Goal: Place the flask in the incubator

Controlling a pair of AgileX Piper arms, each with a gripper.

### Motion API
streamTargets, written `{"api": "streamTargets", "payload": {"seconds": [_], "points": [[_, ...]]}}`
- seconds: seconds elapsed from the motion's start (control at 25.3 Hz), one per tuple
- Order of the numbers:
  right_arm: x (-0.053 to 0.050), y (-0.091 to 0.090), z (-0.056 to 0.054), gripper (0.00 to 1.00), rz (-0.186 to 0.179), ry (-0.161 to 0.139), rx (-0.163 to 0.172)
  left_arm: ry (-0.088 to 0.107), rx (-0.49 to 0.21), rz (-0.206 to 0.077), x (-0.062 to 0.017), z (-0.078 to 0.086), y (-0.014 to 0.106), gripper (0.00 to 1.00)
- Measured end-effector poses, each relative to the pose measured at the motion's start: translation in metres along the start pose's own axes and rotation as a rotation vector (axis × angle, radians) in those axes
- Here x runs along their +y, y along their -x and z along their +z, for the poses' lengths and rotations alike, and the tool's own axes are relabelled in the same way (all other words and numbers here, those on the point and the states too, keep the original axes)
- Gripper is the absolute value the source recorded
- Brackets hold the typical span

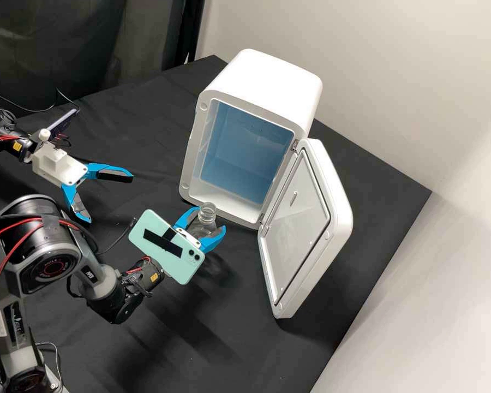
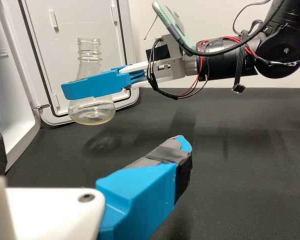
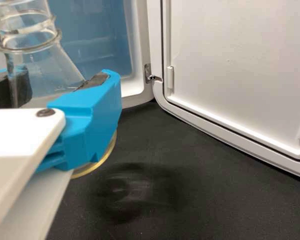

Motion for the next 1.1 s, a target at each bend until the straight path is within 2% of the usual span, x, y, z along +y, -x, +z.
{"api": "streamTargets", "payload": {"seconds": [0.16,0.32,0.43,0.59,0.75,0.91,1.03,1.1], "points": [[0.001,-0.001,-0.002,0.0,0.002,0.002,0.009,0.0,0.0,0.0,0.0,0.0,0.0,1.0],[0.006,-0.007,-0.01,0.0,0.024,0.0,0.044,0.0,0.0,0.0,0.0,0.0,0.0,1.0],[0.006,-0.012,-0.017,0.0,0.027,0.001,0.069,0.0,0.0,0.0,0.0,0.0,0.0,1.0],[0.006,-0.025,-0.022,0.0,0.043,-0.009,0.089,0.0,0.0,0.0,0.0,0.0,0.0,1.0],[0.005,-0.041,-0.025,0.0,0.063,-0.021,0.093,0.0,0.0,0.0,0.0,0.0,0.0,1.0],[0.001,-0.056,-0.027,0.0,0.073,0.004,0.094,0.0,0.002,0.0,0.0001,0.0,0.0,1.0],[-0.005,-0.066,-0.028,0.0,0.057,0.03,0.106,0.0,0.003,0.002,0.0004,-0.001,0.0,1.0],[-0.005,-0.073,-0.029,0.0,0.058,0.037,0.114,0.001,0.007,0.002,0.0007,-0.002,0.0,1.0]]}}
